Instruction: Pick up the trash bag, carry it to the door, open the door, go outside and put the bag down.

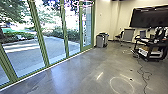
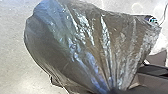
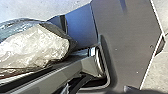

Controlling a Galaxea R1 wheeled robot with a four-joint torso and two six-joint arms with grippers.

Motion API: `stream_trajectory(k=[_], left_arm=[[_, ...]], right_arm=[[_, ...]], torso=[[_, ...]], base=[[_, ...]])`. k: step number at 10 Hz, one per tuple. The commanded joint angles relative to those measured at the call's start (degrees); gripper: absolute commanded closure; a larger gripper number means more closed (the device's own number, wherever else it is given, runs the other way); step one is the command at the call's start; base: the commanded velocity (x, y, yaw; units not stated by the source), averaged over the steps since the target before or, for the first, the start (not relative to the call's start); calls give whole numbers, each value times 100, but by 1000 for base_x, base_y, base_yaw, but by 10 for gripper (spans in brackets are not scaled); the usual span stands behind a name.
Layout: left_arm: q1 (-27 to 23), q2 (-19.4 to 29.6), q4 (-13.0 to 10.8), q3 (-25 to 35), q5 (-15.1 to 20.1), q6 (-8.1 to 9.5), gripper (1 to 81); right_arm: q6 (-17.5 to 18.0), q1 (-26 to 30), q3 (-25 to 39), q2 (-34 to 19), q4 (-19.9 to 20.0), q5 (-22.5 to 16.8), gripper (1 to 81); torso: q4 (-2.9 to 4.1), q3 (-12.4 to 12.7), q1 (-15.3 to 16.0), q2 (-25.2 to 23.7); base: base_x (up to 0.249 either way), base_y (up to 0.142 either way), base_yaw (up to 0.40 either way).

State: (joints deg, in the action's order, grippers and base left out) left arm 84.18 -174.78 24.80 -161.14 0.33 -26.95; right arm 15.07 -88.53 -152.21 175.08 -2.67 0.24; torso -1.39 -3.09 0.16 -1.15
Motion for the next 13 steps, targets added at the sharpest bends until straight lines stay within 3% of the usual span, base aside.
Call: stream_trajectory(k=[1, 13], left_arm=[[-292, 13, -28, -23, 363, -20, 811], [-292, 4, -27, -23, 354, -29, 811]], right_arm=[[5, 252, 35, 38, -67, -314, 10], [5, 252, -9, 29, -59, -314, 10]], torso=[[0, 0, 0, 0], [0, 2, -9, -6]], base=[[0, 0, 0], [123, 0, 0]])
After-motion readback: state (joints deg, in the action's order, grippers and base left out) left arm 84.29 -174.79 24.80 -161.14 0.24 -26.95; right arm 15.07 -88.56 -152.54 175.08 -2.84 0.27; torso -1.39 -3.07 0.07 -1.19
